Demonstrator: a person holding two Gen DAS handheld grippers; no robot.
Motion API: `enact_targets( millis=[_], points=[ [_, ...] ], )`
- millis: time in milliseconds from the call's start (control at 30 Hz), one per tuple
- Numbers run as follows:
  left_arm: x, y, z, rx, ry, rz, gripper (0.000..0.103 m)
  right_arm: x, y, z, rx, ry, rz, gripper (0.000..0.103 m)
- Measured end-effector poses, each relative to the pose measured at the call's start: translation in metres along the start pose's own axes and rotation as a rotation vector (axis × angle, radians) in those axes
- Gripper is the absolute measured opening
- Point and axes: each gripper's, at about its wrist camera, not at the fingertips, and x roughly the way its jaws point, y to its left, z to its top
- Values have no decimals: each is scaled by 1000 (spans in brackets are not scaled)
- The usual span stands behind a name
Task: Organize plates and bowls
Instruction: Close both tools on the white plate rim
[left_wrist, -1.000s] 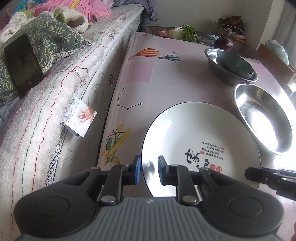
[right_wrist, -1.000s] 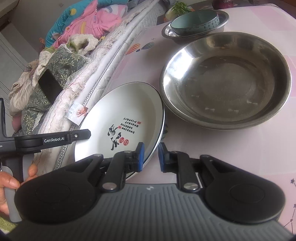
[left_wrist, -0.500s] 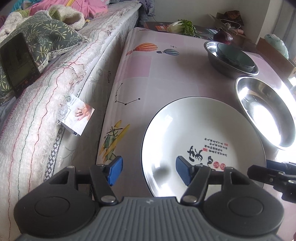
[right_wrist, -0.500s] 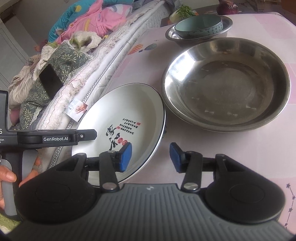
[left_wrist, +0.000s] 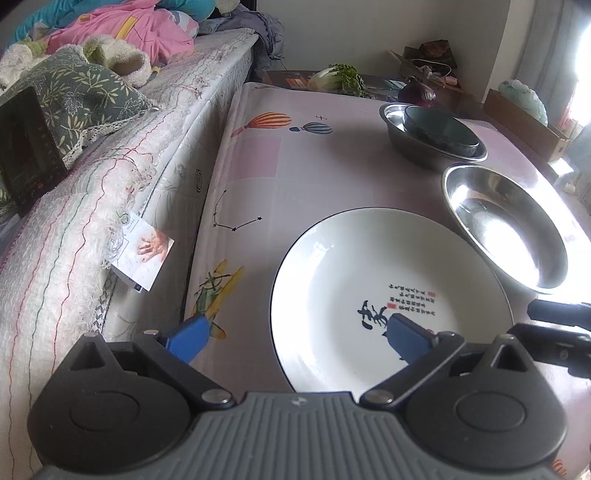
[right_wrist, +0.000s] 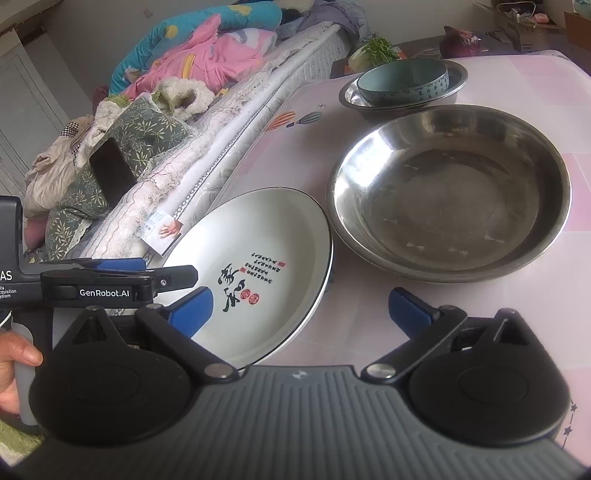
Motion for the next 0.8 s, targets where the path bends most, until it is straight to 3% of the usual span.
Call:
enact_targets(
  millis=[67,267,600,800],
  points=[
    [0,4,-2,-27,2,-42,103,-2,2,-1,-20,-15,-13,102],
    [-4,-4,-3,50,-33,40,103,-3,5,-1,-34,-22,-48,102],
    [-2,-3,-7,57,-47,45,103,4,-3,-6,-13,-15,-33,102],
    [-4,-7,-12,106,-106,50,103,10,-10,-10,14,-1,-6,102]
  ],
)
